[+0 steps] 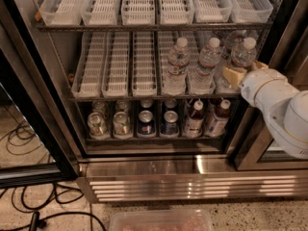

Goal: Pick water bottle from middle shelf of fridge

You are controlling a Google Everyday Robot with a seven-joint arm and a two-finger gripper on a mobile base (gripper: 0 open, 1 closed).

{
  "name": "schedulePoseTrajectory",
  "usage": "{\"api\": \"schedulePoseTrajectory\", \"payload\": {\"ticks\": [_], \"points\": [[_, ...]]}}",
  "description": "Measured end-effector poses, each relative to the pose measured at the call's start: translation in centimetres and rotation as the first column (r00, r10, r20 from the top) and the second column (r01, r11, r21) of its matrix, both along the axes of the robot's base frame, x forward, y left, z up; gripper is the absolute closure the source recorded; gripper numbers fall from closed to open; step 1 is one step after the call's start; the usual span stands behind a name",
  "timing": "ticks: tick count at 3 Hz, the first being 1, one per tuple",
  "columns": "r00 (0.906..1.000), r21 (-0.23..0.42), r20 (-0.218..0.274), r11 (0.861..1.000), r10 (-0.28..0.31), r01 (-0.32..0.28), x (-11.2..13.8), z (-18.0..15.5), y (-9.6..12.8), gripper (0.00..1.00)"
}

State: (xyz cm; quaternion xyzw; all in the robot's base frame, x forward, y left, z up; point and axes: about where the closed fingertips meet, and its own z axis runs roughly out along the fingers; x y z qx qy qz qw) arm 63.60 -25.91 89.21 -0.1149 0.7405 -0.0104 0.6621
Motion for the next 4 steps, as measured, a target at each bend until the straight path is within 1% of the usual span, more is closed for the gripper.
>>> {"api": "schedulePoseTrajectory", "payload": {"ticks": [1, 2, 3, 4], "points": [[0.9988, -0.018, -0.048, 1.0, -0.005, 0.004, -0.6, -0.1, -2.9, 1.0], [0.9988, -0.018, -0.048, 1.0, -0.006, 0.005, -0.6, -0.2, -2.9, 1.0], [0.9981, -0.01, -0.061, 1.0, 0.01, -0.011, -1.1, -0.3, -2.7, 1.0], [0.9979, 0.004, -0.064, 1.0, 0.011, -0.01, -1.8, 0.3, -3.0, 1.0]]}}
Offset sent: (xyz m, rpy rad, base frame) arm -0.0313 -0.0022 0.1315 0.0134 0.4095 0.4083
